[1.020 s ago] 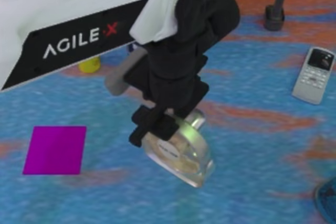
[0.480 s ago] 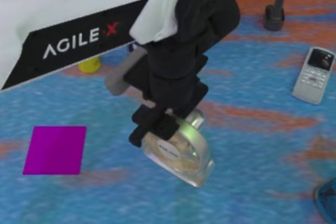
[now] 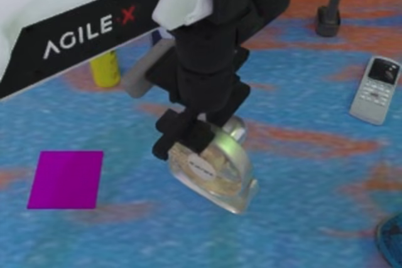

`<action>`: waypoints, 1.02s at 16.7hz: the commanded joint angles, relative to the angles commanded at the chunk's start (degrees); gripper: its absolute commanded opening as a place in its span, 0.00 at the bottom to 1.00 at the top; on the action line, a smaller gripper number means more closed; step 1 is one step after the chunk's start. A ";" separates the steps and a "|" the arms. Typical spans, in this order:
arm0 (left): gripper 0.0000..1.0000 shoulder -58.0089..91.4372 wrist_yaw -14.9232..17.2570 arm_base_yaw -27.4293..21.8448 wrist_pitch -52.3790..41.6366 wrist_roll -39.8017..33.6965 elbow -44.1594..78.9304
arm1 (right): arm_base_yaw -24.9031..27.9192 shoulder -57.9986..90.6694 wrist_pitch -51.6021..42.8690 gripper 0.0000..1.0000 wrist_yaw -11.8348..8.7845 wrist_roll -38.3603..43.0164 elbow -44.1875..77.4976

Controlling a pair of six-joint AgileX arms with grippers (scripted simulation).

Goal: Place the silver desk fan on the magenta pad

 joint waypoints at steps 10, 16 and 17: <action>0.00 -1.69 -0.02 2.43 -4.67 0.30 3.24 | 0.00 0.00 0.00 1.00 0.00 0.00 0.00; 0.00 -13.39 -0.03 20.39 -0.83 0.08 -12.41 | 0.00 0.00 0.00 1.00 0.00 0.00 0.00; 0.00 -15.64 -0.04 24.02 -0.10 0.04 -15.49 | 0.00 0.00 0.00 1.00 0.00 0.00 0.00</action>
